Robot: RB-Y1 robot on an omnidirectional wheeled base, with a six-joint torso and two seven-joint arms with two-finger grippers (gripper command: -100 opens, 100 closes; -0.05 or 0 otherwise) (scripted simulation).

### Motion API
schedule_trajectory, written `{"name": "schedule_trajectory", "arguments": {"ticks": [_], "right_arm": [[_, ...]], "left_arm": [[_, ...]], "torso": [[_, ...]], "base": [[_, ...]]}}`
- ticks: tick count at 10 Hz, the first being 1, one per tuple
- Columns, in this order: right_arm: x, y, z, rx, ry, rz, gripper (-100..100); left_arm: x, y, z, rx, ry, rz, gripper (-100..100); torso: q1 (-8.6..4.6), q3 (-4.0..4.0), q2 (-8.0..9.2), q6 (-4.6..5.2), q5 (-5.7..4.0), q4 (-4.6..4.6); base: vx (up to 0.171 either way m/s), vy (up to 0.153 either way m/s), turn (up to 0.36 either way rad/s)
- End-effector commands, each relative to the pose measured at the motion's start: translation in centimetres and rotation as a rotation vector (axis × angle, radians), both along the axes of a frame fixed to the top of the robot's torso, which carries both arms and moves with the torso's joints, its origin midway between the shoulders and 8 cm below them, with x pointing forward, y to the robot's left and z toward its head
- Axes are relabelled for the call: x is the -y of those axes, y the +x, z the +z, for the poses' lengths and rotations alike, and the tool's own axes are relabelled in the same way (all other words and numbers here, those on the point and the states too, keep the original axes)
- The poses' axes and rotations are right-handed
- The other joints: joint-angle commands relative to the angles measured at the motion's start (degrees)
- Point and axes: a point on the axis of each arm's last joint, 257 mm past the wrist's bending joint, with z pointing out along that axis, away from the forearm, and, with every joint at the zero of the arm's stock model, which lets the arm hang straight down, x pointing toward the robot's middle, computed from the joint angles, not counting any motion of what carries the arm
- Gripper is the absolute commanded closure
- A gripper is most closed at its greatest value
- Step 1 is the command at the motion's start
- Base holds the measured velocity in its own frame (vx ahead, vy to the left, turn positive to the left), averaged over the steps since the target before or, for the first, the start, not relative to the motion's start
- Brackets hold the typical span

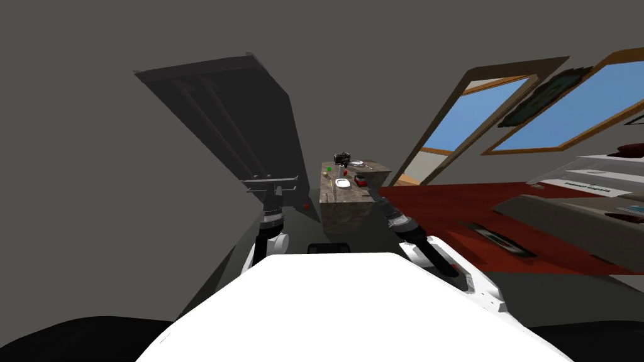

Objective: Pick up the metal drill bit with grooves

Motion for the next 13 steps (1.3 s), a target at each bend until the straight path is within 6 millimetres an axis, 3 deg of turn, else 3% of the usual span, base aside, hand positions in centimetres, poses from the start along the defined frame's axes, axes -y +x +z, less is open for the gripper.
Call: {"name": "schedule_trajectory", "arguments": {"ticks": [1,8,13], "right_arm": [[0.0,0.0,-1.3,-0.022,-0.067,0.021,-100],[0.3,-0.4,-5.3,-0.098,-0.291,0.104,-100],[1.7,-1.2,-9.7,-0.179,-0.488,0.172,-100]], "left_arm": [[0.0,0.0,0.0,0.000,0.000,0.000,0],[0.0,0.0,0.0,0.000,0.000,0.000,0],[0.0,0.0,0.0,0.000,0.000,0.000,0]], "torso": [[0.00,0.00,0.00,0.00,0.00,0.00],[-0.04,-0.04,-0.06,-0.03,-0.01,-0.02],[-0.02,-0.07,-0.12,0.02,-0.01,-0.02]], "base": [[-0.045,-0.022,0.179],[-0.035,-0.028,0.156],[-0.023,-0.028,0.174]]}}
